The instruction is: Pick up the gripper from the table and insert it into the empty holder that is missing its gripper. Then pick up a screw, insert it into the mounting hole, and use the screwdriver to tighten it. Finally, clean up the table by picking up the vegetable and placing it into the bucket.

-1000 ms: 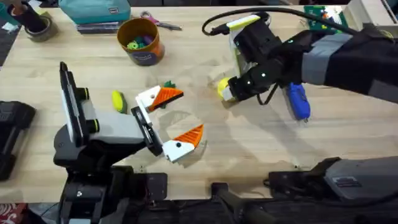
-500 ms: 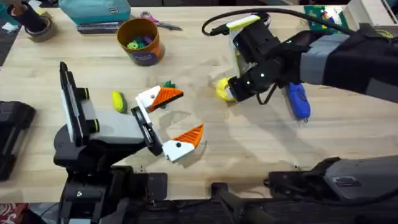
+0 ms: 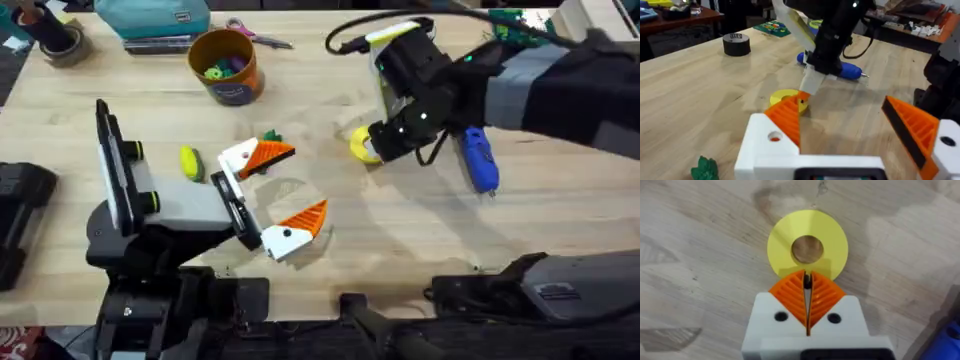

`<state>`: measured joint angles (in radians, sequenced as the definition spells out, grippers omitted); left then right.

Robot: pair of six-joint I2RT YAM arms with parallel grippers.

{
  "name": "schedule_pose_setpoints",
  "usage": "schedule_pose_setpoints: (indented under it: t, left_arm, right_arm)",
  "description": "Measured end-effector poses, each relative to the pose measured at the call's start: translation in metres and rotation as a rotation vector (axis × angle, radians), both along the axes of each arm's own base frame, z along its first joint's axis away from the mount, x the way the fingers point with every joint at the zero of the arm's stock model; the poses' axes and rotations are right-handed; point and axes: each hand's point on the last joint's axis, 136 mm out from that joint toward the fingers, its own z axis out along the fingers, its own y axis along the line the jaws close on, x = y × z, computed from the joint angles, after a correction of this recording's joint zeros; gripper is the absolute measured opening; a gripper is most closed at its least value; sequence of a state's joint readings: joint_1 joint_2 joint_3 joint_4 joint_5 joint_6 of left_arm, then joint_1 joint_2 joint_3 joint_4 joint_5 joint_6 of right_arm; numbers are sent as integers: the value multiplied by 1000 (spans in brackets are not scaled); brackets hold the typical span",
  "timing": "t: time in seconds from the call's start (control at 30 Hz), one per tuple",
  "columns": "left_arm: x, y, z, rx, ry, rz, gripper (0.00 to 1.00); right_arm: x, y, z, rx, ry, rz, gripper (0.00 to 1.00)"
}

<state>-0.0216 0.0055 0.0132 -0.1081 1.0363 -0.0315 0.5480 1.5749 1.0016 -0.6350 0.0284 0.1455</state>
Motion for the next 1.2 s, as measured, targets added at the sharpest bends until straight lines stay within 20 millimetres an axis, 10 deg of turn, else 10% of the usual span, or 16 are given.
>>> schedule_pose_setpoints:
  t: [0.73,1.2]
  left_arm:
    - [0,0,0,0,-1,0,985]
    - [0,0,0,0,0,0,985]
  right_arm:
    - [-2,-1,186,24,-101,95,6]
    - [-18,36,245,64,-207,286,6]
